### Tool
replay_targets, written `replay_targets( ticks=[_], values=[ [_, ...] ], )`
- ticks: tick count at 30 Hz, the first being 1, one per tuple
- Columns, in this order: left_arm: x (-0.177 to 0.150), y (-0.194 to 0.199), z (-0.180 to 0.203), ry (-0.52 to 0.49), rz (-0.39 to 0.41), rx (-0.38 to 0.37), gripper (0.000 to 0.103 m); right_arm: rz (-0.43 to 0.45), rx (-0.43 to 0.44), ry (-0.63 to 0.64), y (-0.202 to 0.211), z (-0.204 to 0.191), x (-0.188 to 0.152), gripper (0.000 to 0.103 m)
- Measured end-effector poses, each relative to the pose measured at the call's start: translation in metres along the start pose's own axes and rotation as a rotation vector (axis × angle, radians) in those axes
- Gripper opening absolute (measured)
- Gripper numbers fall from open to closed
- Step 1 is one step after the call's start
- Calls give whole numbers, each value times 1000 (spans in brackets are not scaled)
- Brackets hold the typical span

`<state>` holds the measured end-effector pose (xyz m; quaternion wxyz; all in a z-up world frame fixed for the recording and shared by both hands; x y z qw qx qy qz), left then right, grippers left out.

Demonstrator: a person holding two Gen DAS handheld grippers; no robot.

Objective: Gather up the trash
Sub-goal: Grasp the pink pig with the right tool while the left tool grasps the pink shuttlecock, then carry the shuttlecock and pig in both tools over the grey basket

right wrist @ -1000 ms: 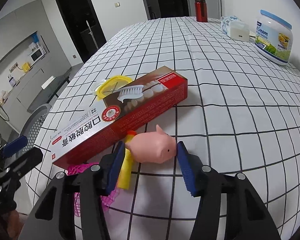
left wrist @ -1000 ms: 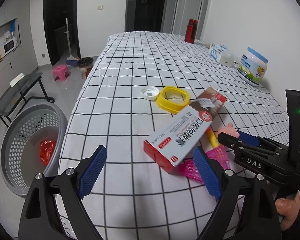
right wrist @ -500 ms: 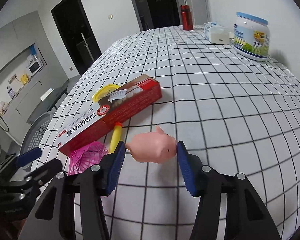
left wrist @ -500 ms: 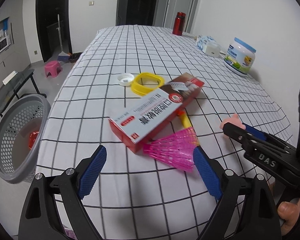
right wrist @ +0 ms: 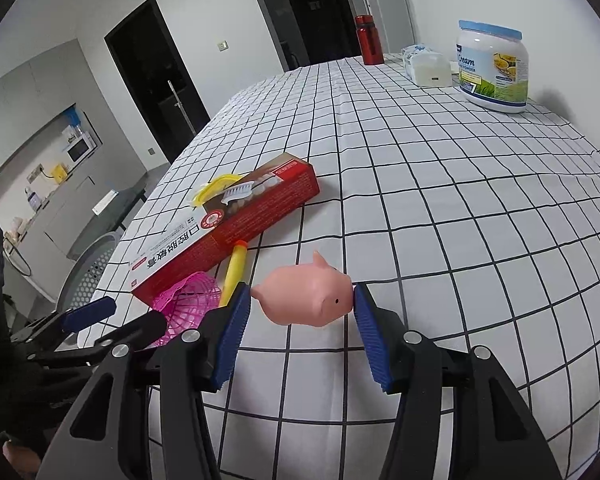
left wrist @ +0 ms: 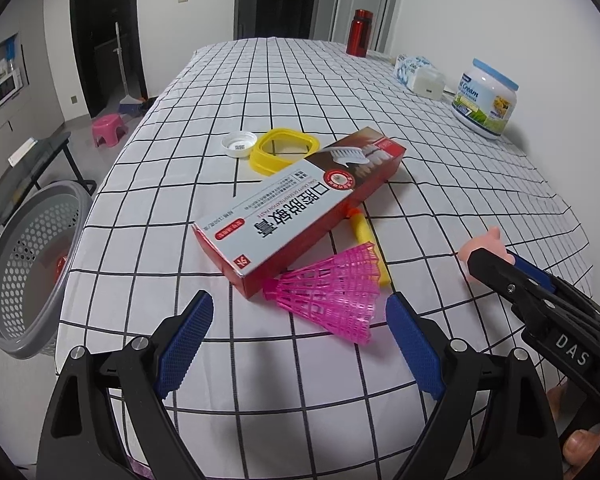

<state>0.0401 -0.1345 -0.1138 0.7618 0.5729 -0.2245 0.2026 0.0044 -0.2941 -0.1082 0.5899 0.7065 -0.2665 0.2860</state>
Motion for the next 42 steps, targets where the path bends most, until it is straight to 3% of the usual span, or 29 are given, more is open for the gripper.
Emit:
replay_targets(
  ticks=[13,16,23,26,30,42],
  values=[
    [-4,-26,2,36,-52,44,86,25,29,-25,8,3,-3,51],
    [-5,-27,4,31,-48,48,77,25,32,-27,7,4,-4,51],
    [-10,-31,11,14,-67,21,41,19,33,-26,5,1,-5,51],
    [-12,-30,11,3,-76,9,13,20,32,-22,6,-2,-4,51],
    [-13,-23,7,-10,-60,6,6,26,32,-16,8,-5,-2,51],
    [6,26,-9,-32,88,6,4,47,24,15,19,-21,8,51]
  ],
)
Point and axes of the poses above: each gripper's, at about its wrist camera, not at the fingertips, and y roughly against the way its jaws point, z to its right, x to its top, the point moved 8 cm from there along -y, roughly the way its jaws point, and after that the axes turned 14 degrees about y, right-handed, at the moved point
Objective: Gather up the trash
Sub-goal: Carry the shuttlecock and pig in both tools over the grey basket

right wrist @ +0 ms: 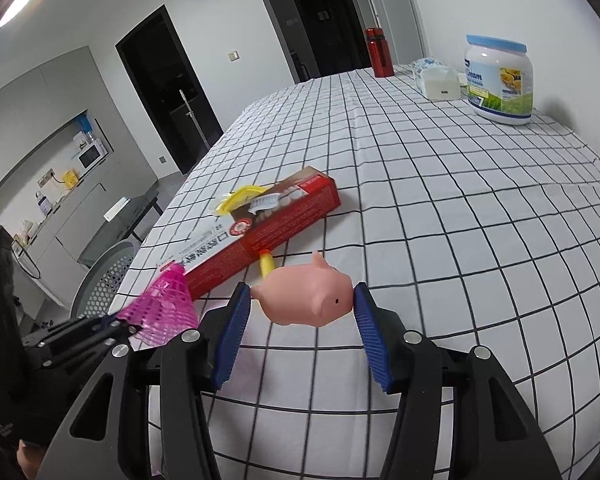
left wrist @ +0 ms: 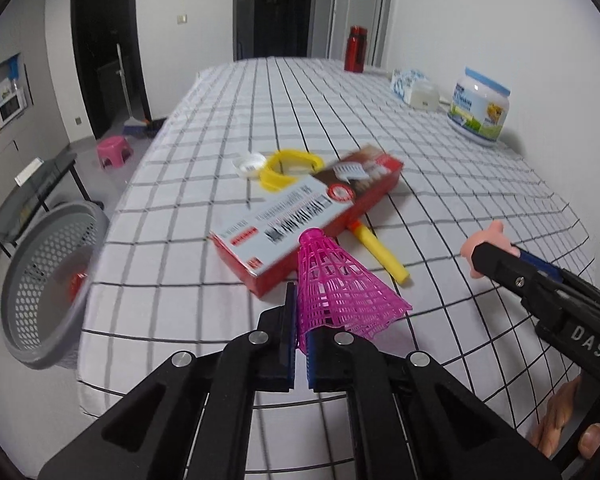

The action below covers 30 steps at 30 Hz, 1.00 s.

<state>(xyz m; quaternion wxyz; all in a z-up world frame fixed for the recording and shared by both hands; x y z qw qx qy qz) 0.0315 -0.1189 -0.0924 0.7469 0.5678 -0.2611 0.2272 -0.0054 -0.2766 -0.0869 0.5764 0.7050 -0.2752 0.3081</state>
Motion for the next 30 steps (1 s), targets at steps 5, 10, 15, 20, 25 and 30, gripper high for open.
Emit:
replay_targets(
  ticks=[5,10,15,20,25,30],
  values=[
    [18,17,-24,30,59,11,4,3,20,40,-5,-24,11,51],
    [33,26,-57,57,101,48,4,5,55,87,-17,-56,26,52],
    [46,32,-104,103,139,104,4,5,109,116,-38,-95,44,51],
    [55,33,-151,152,157,160,4,-7,160,182,-61,-141,62,51],
    [60,31,-202,209,156,214,4,-25,212,248,-86,-187,77,51],
    [62,29,-248,258,148,257,4,-54,266,315,-114,-237,86,51]
  ],
)
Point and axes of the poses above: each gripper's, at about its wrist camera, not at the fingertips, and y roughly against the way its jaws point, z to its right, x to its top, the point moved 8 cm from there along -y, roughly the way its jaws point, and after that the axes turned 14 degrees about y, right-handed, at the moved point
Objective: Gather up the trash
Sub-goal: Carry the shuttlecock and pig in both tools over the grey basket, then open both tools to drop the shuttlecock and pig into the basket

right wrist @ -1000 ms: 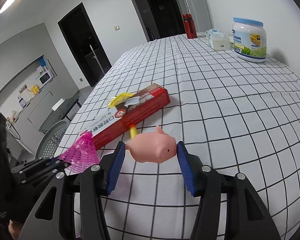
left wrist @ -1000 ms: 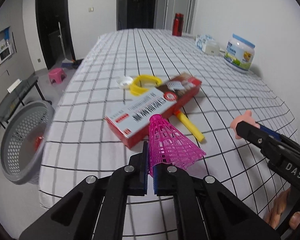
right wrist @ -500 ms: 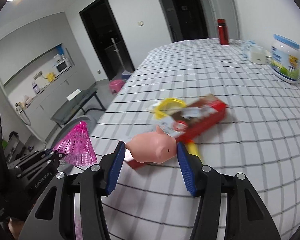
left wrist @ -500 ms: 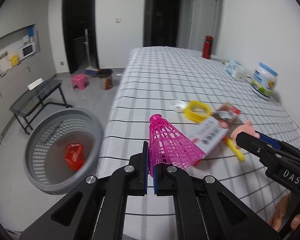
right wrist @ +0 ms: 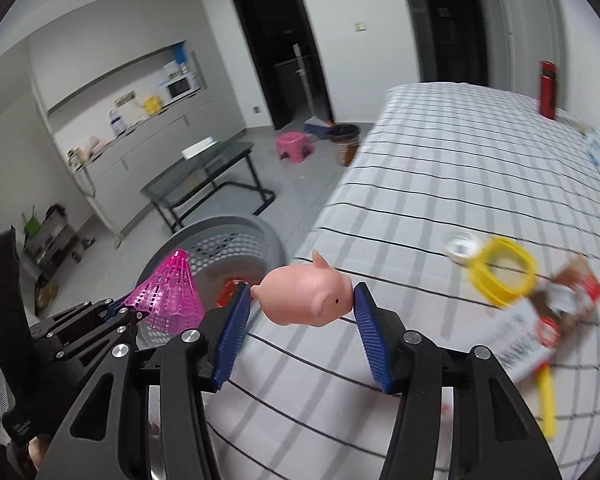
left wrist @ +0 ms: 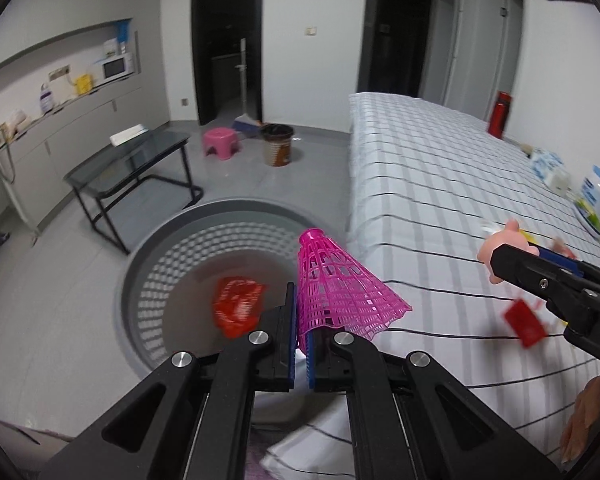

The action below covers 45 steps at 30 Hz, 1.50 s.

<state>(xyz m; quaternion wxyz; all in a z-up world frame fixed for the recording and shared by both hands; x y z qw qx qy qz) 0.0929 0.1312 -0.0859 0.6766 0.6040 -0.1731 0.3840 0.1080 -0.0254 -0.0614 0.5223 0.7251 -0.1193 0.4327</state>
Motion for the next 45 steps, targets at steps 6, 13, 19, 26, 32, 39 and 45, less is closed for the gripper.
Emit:
replay_targets(
  ticks=[6,13,19,26,32,39,45],
  values=[
    [7,-17,-42,37,-12,48,4,-47,48,60,-40,-34,16,51],
    [11,-36,-76,68,-32,77,4,-99,91,105,-85,-64,28,52],
    [10,-49,-95,97,-52,98,5,-142,108,121,-115,-78,29,52],
    [5,-62,-107,129,-75,109,6,-187,115,121,-132,-83,17,52],
    [4,-66,-113,141,-76,121,7,-184,115,120,-137,-82,17,52],
    [6,-67,-116,142,-78,133,12,-177,115,120,-135,-81,17,58],
    [8,-59,-119,148,-42,149,59,-168,118,103,-133,-78,17,59]
  ],
)
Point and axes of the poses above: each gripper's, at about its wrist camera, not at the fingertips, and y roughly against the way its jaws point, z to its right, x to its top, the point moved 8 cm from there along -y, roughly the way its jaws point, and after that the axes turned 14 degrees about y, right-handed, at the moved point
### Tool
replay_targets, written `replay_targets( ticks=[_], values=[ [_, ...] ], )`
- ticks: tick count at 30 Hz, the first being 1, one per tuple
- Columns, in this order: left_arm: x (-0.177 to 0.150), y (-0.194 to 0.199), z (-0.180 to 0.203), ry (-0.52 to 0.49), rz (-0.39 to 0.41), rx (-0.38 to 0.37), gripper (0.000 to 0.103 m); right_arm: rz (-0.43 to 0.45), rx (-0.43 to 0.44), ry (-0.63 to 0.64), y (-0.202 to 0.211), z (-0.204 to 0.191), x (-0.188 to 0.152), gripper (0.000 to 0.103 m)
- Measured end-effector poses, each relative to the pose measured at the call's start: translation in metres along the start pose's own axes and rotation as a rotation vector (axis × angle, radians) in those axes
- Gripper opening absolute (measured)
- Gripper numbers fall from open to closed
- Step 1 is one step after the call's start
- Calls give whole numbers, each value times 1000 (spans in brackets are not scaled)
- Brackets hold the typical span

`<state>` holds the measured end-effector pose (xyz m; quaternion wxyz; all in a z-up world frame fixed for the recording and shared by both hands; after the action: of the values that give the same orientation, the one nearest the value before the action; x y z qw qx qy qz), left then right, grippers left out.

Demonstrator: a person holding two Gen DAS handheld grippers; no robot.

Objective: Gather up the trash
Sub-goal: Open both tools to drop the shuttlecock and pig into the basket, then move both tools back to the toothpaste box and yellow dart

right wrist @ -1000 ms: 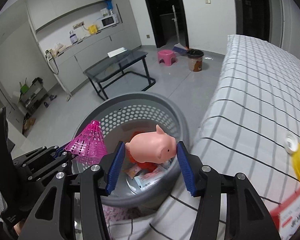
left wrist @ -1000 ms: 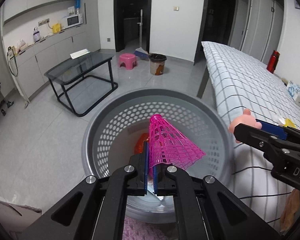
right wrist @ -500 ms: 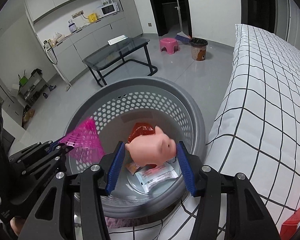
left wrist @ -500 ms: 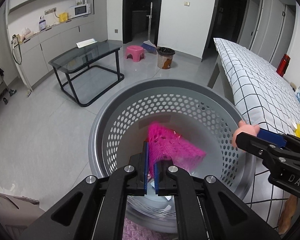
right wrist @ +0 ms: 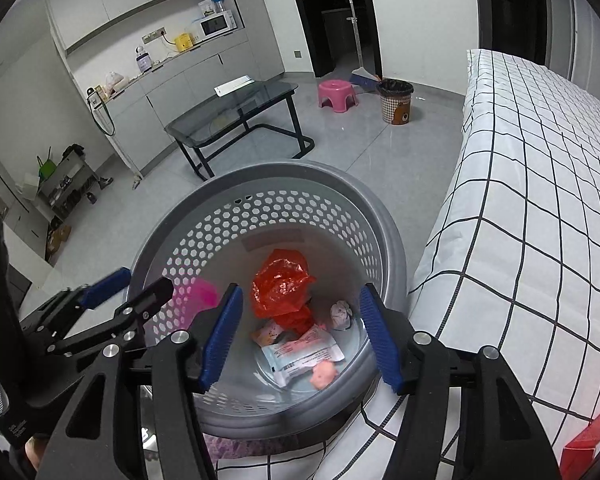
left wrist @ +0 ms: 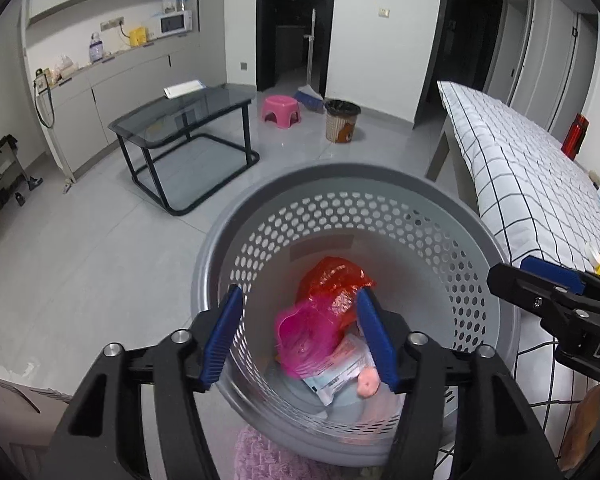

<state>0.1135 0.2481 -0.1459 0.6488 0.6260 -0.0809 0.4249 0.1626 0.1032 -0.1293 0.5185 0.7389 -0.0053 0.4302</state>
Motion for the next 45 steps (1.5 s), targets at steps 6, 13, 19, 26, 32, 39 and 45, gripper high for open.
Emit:
replay_targets(
  ticks=[6,13,19,26,32,39,45],
  values=[
    [2,2,-4,7,-2,10,59,6,0,-6,3,1,0,59],
    [2,9,-5,7,12,15,64,15,-1,-5,6,1,-1,59],
    [5,20,-5,12,35,22,73,40,-3,0,18,-2,1,59],
    [10,39,-2,8,73,13,81,77,-21,3,41,-1,-1,62],
    [8,56,13,-8,97,-13,88,106,-48,-10,69,5,-8,65],
    [-3,74,47,-52,109,-64,92,132,-97,-46,105,22,-29,66],
    [-16,84,85,-92,97,-127,94,144,-151,-78,140,45,-55,67]
  ],
)
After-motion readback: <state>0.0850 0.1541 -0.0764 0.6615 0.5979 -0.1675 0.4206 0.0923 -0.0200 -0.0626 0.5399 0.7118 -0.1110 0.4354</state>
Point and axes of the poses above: each gripper's, at about its wrist camera, not at the fingertips, and y roughly against the way its jaws point, z to its right, x to its top, the point moved 8 cm from there along -y, roughly the way its jaws point, and after that the axes turned 14 degrees about y, right-handed, at the moved point
